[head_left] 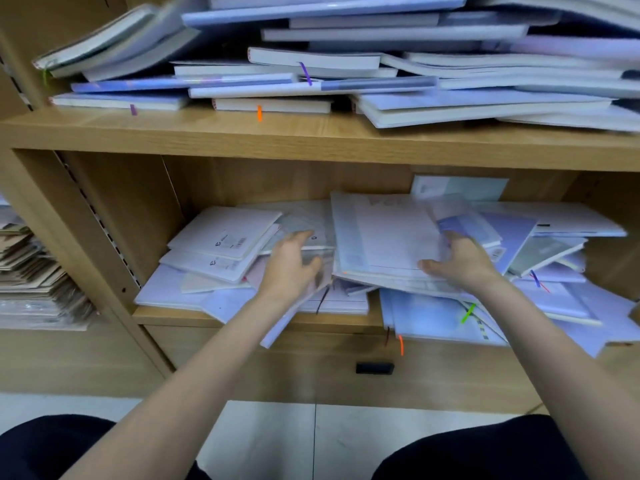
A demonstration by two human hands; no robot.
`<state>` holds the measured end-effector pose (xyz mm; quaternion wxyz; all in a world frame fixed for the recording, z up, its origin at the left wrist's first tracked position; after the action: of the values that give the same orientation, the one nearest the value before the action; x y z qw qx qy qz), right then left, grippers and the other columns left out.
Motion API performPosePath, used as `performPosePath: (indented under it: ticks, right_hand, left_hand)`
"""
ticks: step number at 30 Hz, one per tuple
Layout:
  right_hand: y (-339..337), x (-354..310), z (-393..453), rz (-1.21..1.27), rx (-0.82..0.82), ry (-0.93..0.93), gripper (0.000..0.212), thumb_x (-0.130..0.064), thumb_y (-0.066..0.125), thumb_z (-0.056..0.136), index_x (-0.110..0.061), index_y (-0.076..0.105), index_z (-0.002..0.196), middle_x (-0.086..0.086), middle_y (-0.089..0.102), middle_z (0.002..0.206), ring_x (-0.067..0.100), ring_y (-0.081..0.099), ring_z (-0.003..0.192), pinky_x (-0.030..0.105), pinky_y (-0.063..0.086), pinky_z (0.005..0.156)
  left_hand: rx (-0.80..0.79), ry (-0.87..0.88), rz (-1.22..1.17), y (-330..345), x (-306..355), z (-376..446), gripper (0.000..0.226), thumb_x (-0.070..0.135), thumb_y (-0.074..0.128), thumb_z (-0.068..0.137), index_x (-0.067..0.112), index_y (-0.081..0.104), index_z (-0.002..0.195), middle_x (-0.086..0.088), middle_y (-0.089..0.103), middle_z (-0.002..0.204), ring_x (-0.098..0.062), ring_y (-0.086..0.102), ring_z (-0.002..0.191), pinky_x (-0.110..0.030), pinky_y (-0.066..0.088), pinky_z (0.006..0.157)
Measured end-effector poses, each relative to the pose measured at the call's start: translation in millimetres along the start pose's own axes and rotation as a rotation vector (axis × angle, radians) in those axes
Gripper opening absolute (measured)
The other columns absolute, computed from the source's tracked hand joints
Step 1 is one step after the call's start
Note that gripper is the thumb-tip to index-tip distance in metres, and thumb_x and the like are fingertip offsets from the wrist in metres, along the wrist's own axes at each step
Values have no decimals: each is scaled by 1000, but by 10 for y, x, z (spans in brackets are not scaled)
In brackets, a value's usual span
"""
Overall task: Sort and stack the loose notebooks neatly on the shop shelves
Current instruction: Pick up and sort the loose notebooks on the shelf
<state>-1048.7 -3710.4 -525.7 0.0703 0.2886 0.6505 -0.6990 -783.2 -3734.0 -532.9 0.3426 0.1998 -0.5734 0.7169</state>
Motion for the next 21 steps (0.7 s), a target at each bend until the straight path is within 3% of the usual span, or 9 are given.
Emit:
performPosePath:
  ticks: [3, 6, 9, 11, 14, 18, 21]
  right_hand:
    - [-78, -422, -128, -234, 118, -158, 74, -37, 68, 82, -14, 32, 142, 16, 33, 140, 38, 31, 128, 43, 32, 100]
    - [212, -894, -204, -150, -51, -375, 71, -36, 66, 84, -13, 33, 143, 15, 33, 142, 35, 31, 132, 42, 31, 106]
    - [554, -1299, -237, -120, -160, -507, 67, -34, 64, 86, -12, 36, 141, 13, 37, 138, 32, 34, 130, 39, 32, 107]
    - [750, -1544, -250, -129, -190, -585, 65, -31, 64, 86, -11, 36, 141, 14, 39, 135, 31, 35, 129, 37, 32, 105]
    - [1121, -1899, -281, -232, -288, -709, 73, -30, 65, 85, -13, 27, 146, 13, 30, 145, 31, 29, 135, 38, 29, 108]
    - [1599, -2291, -342, -493, -316, -901, 79, -33, 60, 87, -15, 14, 149, 8, 5, 158, 22, 5, 145, 37, 5, 116]
    - [1894, -2455, -380, -635, -211, -1026, 70, -25, 52, 90, -8, 17, 148, 12, 11, 157, 22, 8, 145, 34, 2, 116]
  left_hand:
    - [29, -25, 370, -197, -408, 22, 61, 24, 58, 88, 15, 33, 143, -8, 34, 147, -28, 27, 135, -34, 20, 108]
    - [-63, -168, 540, -371, -871, -15, 70, 29, 62, 86, 13, 27, 144, -13, 28, 148, -36, 26, 134, -42, 26, 108]
    - [-96, -112, 560, -473, -1041, -56, 49, 26, 58, 89, 6, 42, 131, -16, 49, 130, -37, 48, 115, -43, 44, 89]
    - [-56, -49, 614, -548, -1008, -97, 35, 24, 54, 91, 4, 51, 120, -17, 59, 113, -37, 57, 102, -40, 45, 74]
    - [9, 7, 608, -693, -998, -216, 30, 20, 49, 92, 4, 53, 117, -18, 65, 97, -37, 61, 91, -35, 43, 65]
    - [3, -46, 349, -878, -1259, -460, 46, 27, 57, 90, 13, 43, 132, -12, 63, 113, -32, 57, 106, -33, 42, 78]
    - [49, -130, 189, -1011, -1488, -626, 50, 27, 59, 90, 14, 41, 135, -12, 58, 124, -27, 51, 117, -30, 39, 84]
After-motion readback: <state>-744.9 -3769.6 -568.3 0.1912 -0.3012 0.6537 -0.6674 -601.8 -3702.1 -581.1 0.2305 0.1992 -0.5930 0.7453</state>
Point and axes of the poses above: each hand's wrist, its own z-axis towards the middle knuckle, its own y-axis out of the palm, x = y × z, the point moved 6 cm from there along z, towards the middle knuckle
